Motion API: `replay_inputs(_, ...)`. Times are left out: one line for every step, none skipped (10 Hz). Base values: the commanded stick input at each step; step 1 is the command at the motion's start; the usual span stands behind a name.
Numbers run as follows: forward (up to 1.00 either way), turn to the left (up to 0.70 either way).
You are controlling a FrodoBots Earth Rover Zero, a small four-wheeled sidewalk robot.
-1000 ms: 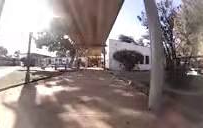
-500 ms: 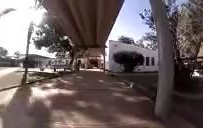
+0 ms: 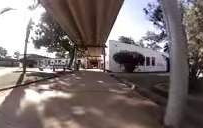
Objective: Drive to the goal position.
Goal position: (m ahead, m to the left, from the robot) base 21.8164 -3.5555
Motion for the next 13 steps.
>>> replay_inputs(0.5,0.0)
replay_inputs(0.5,0.0)
replay_inputs(0.5,0.0)
replay_inputs(0.5,0.0)
replay_inputs(0.5,0.0)
replay_inputs(0.5,0.0)
replay_inputs(0.5,0.0)
replay_inputs(0.5,0.0)
replay_inputs(0.5,0.0)
replay_inputs(0.5,0.0)
replay_inputs(0.5,0.0)
replay_inputs(0.5,0.0)
replay_inputs(0.5,0.0)
